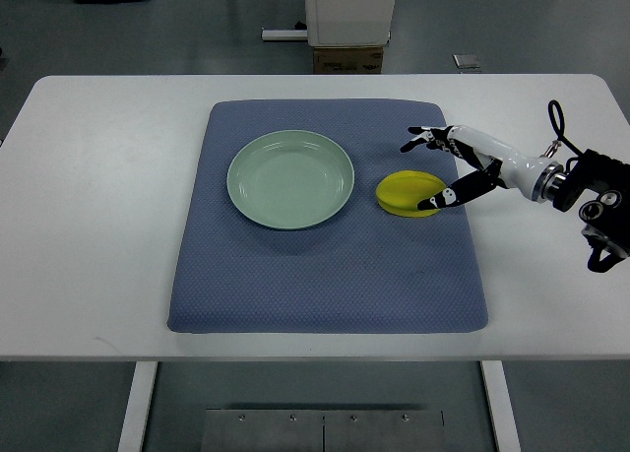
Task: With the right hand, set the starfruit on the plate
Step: 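Move the right hand down toward the yellow starfruit, then close the right hand fingers around the yellow starfruit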
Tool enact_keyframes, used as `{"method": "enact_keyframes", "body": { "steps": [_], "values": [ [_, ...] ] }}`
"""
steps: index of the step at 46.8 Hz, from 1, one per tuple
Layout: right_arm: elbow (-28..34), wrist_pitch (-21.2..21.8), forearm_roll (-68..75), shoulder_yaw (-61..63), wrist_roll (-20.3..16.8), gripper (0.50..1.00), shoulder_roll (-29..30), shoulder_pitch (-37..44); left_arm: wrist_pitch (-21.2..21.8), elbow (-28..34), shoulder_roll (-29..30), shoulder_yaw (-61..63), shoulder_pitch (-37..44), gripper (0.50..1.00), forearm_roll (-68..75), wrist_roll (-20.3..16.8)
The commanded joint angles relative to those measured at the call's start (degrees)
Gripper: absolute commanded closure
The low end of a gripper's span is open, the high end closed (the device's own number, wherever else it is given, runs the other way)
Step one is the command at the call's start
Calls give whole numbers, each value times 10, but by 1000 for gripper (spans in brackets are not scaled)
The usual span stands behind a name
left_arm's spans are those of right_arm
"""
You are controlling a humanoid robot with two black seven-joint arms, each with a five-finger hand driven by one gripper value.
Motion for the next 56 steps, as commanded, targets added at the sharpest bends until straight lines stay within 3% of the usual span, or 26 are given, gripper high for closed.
{"method": "enact_keyframes", "body": {
  "steps": [1,21,32,43,47,52,56],
  "values": [
    [-1,-12,0,-12,0,500,6,0,0,0,0,0,0,500,0,0],
    [-4,-53,-3,-40,-5,505,37,-1,0,0,0,0,0,500,0,0],
    [-22,-84,-3,-58,-2,561,51,-3,0,0,0,0,0,500,-1,0],
    [-39,-98,-3,-59,2,693,60,-3,0,0,0,0,0,500,0,0],
    [-46,-106,-2,-59,2,718,64,-4,0,0,0,0,0,500,0,0],
    [-47,-106,-2,-62,3,843,64,-5,0,0,0,0,0,500,0,0],
    [-47,-105,-2,-71,7,996,64,-5,0,0,0,0,0,500,0,0]
  ]
}}
